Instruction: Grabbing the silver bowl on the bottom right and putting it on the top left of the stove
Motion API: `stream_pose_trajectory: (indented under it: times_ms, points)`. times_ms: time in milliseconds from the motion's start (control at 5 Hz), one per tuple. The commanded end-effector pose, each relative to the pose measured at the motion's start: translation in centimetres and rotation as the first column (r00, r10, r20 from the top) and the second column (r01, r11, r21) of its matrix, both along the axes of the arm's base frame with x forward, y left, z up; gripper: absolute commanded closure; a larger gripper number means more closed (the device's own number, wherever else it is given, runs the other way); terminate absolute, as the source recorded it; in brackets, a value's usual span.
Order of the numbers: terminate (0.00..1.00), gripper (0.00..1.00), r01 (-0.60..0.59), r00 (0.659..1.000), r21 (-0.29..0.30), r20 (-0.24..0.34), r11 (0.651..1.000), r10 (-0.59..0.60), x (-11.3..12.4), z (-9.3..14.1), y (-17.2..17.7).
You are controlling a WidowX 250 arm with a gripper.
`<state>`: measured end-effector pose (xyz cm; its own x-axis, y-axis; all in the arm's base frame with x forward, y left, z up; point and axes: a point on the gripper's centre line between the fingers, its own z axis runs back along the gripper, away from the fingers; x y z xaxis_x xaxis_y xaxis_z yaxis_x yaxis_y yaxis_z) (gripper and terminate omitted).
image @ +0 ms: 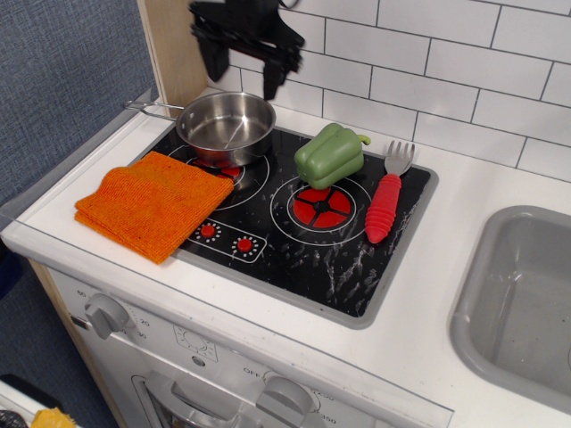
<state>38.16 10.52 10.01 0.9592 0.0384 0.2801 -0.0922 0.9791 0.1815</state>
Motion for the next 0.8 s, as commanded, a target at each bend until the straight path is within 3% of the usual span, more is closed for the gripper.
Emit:
stream_pose_trajectory:
  times_ms: [0,200,400,600]
  points:
    - [0.00,0.00,0.138,0.990,-0.141,-0.024,0.980,-0.142,-3.2,0.7,-0.7]
    - [0.00,0.00,0.181,0.978,-0.141,-0.083,0.973,-0.194,-3.8,-0.3,-1.8]
    - [0.00,0.00,0.203,0.969,-0.101,-0.119,0.974,-0.215,-4.0,-0.7,-2.4]
    - [0.00,0.00,0.203,0.969,-0.101,-0.119,0.974,-0.215,-4.0,-0.7,-2.4]
